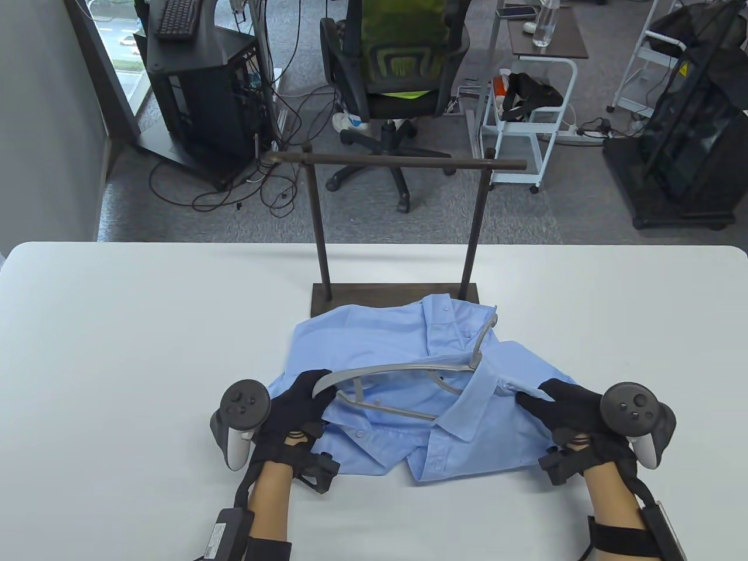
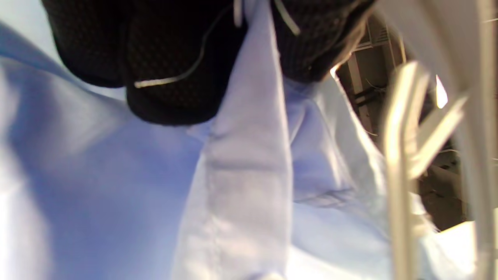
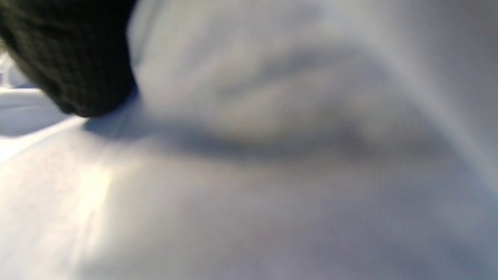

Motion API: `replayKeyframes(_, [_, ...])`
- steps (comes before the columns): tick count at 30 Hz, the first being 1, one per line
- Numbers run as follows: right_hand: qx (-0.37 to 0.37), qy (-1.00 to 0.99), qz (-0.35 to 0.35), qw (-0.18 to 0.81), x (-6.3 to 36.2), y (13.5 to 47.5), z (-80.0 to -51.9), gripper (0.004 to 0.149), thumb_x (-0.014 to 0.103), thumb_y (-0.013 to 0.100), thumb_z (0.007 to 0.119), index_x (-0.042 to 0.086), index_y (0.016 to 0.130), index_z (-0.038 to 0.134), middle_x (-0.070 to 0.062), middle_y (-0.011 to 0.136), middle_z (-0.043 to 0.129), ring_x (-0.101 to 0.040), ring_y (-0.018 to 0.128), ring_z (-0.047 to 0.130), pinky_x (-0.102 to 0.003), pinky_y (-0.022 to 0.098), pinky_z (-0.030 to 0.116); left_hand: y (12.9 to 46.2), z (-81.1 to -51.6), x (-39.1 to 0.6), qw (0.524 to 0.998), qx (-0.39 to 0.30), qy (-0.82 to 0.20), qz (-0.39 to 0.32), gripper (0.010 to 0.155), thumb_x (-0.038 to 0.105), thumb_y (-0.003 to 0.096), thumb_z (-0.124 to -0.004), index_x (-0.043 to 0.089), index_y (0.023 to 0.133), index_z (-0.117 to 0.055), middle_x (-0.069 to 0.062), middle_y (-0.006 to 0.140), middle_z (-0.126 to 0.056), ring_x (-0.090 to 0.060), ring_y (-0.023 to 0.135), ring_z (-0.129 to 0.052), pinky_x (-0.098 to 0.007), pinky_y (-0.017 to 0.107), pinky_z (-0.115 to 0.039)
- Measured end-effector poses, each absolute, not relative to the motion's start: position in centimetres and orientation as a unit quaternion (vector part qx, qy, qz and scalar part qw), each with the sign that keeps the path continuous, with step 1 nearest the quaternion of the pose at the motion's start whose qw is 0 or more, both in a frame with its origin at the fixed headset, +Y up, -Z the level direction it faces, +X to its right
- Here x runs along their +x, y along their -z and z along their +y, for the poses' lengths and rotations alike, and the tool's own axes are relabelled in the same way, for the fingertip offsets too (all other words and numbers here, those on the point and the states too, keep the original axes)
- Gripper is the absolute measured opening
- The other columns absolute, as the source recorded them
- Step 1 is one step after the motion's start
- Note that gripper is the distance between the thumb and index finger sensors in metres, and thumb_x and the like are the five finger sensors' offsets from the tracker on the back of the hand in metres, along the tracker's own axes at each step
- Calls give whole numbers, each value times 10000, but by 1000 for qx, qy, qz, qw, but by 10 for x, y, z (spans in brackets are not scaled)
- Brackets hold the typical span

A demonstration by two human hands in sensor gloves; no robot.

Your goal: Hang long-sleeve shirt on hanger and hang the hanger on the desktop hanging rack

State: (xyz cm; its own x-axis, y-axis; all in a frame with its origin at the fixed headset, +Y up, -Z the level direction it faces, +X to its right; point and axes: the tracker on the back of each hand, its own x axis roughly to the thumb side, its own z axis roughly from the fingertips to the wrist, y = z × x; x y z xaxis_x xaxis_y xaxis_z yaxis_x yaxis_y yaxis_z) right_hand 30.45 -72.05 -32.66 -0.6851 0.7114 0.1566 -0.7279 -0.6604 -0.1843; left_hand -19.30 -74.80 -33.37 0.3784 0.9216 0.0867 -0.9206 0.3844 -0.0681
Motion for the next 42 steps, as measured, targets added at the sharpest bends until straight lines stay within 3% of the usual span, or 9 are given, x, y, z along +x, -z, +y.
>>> replayKeyframes(7, [31,-910,-83,404,313,330,-725,405,619,276,951,244,412,1019,-61,329,1025,-261,141,1000,-398,73,884,334,-739,-193,869,1,-485,-97,471,359,435,-871,167,865,-897,-105,735,-969,-261,435,-1039,-586,545,-788])
replayKeyframes(13, [45,-908,-52,413,319,331,-727,411,624,269,959,241,406,1023,-65,328,1025,-266,142,997,-402,76,881,334,-742,-196,849,-12,-518,-99,476,333,449,-842,153,888,-876,-115,763,-951,-269,465,-1032,-600,565,-772])
replayKeyframes(25, [-20,-949,-131,286,316,325,-718,408,649,255,942,272,390,1018,-36,321,1024,-243,146,988,-377,81,880,328,-727,-190,882,30,-459,-103,470,371,439,-865,170,862,-900,-108,750,-934,-265,462,-994,-590,565,-758])
replayKeyframes(31, [-26,-949,-213,232,291,311,-704,403,656,280,926,282,410,1004,-25,337,1017,-231,160,988,-365,89,885,316,-712,-159,894,67,-428,-115,501,379,435,-863,135,872,-874,-128,721,-951,-241,402,-1016,-576,516,-806])
replayKeyframes(35, [-11,-945,-262,197,266,303,-702,395,649,305,916,285,437,994,-23,366,1012,-234,185,990,-366,111,886,309,-709,-134,849,43,-506,-147,522,389,441,-857,125,892,-850,-112,725,-954,-228,402,-1027,-564,508,-820])
replayKeyframes(37, [3,-943,-266,201,257,302,-704,394,647,315,905,288,455,986,-22,390,1009,-238,211,993,-371,132,888,305,-709,-121,832,28,-530,-163,527,385,447,-853,121,903,-834,-110,740,-941,-232,420,-1021,-565,520,-809])
replayKeyframes(42, [42,-927,-224,296,243,308,-720,382,613,322,903,274,483,978,-38,445,999,-277,292,994,-417,208,886,296,-711,-93,845,12,-492,-207,542,392,453,-844,143,933,-800,-98,776,-917,-235,466,-1014,-568,546,-790])
